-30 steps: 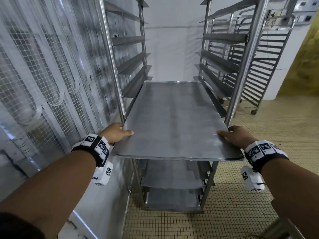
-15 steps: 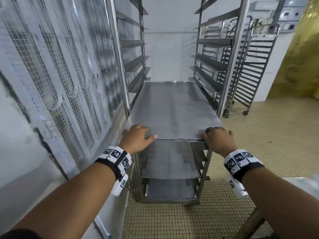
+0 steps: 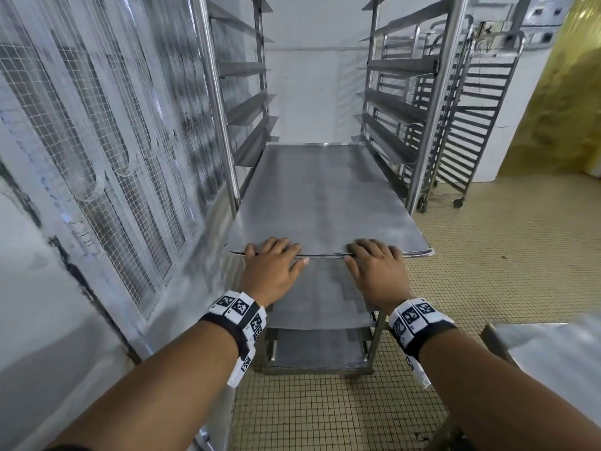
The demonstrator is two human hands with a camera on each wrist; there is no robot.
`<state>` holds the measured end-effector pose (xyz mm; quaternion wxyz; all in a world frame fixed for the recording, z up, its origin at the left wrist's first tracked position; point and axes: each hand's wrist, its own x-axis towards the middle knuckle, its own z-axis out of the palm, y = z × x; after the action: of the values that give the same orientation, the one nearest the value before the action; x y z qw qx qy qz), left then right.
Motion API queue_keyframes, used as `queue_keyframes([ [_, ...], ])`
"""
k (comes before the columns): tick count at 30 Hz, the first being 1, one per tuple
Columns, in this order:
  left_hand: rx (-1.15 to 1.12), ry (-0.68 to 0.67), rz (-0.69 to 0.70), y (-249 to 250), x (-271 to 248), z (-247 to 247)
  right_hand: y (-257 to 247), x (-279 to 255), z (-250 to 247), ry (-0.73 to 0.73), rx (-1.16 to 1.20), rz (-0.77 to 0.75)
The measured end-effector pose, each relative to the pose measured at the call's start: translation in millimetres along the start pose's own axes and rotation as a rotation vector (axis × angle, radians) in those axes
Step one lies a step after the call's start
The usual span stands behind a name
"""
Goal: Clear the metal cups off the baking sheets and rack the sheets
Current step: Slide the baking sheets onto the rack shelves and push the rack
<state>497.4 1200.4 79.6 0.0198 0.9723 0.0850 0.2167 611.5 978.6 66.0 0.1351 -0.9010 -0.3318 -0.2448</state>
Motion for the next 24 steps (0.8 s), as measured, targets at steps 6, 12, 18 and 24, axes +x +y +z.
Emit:
queue_keyframes([
  [6,0.034,0.113,0.020,-14.8,26.3,23.3,1.3,22.5,15.3,0.042,0.010,0.017],
  [12,0.036,0.201,0.021,-22.7,62.0,45.5,9.6,54.5,39.1,0.083,0.023,0.027],
  [18,0.086,0.241,0.004,-34.4,104.1,68.0,22.0,95.5,63.2,0.057,0.020,0.045],
  [24,0.105,0.213,-0.022,-50.9,154.8,90.0,40.5,143.6,91.9,0.050,0.021,0.036],
])
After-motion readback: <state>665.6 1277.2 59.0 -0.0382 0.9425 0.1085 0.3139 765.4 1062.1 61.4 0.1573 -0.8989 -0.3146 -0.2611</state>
